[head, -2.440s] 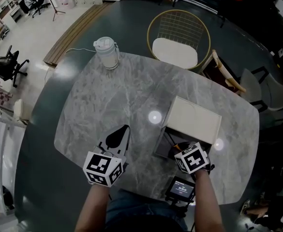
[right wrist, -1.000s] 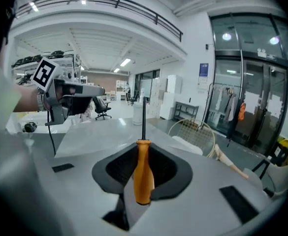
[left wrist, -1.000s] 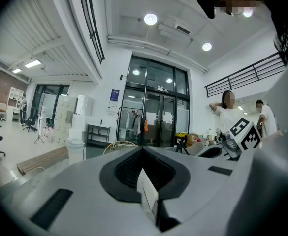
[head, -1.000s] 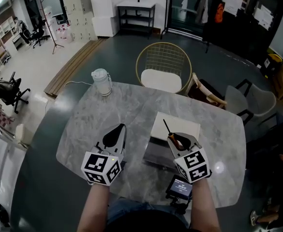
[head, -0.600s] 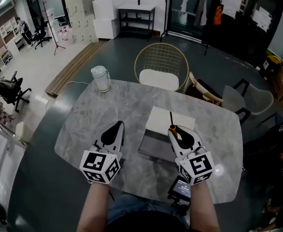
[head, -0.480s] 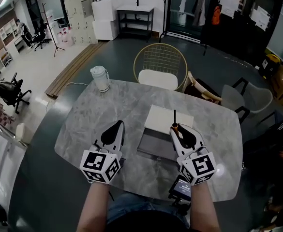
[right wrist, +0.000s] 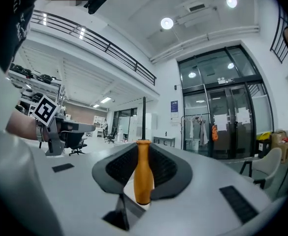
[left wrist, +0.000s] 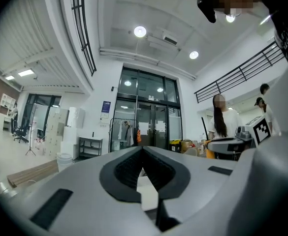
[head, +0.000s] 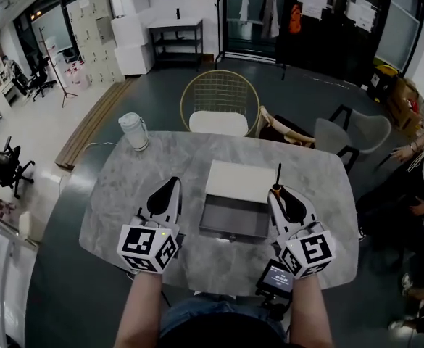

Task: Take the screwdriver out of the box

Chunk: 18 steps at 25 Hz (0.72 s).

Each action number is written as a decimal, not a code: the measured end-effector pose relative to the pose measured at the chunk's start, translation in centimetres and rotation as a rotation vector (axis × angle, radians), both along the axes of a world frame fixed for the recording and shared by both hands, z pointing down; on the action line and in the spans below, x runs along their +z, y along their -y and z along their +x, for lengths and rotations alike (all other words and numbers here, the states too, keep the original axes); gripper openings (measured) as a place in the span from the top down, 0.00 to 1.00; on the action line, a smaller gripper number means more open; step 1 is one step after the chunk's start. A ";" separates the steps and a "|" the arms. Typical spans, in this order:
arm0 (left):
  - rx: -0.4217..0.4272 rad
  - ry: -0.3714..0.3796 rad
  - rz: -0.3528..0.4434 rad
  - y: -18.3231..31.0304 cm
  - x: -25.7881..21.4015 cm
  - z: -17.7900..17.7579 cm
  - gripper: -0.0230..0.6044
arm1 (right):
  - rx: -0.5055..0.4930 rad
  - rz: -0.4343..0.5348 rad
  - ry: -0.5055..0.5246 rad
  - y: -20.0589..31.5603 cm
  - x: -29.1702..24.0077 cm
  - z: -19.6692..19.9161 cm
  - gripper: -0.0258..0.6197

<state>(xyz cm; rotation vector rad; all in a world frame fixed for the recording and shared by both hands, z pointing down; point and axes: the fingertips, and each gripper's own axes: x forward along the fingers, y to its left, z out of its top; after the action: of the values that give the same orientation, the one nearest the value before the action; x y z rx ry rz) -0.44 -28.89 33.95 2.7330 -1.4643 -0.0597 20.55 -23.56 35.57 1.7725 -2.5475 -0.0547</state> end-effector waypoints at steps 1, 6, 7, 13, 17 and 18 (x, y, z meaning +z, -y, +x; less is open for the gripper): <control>0.007 -0.002 0.002 0.3 -0.1 0.0 0.94 | 0.016 0.005 -0.005 -0.2 -0.2 0.4 0.83; 0.035 -0.010 0.020 1.0 -1.5 0.3 0.94 | 0.117 0.014 -0.013 -1.9 -1.6 3.2 0.83; 0.039 -0.011 0.025 1.1 -1.8 0.3 0.94 | 0.133 0.017 -0.016 -2.2 -1.9 3.8 0.83; 0.057 -0.031 0.065 1.8 -2.6 -0.1 0.94 | 0.198 0.030 -0.050 -3.7 -2.4 6.2 0.83; 0.066 -0.041 0.093 2.2 -3.3 -0.4 0.94 | 0.225 0.043 -0.062 -4.4 -3.0 6.8 0.82; 0.068 -0.044 0.096 2.2 -3.4 -0.5 0.94 | 0.230 0.046 -0.063 -4.5 -3.2 6.9 0.83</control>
<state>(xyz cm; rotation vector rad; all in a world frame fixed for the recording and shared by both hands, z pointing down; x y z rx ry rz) -0.91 -31.13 30.53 2.8351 -1.3920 -0.1912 27.42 -19.11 32.38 2.0333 -2.3008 -0.1601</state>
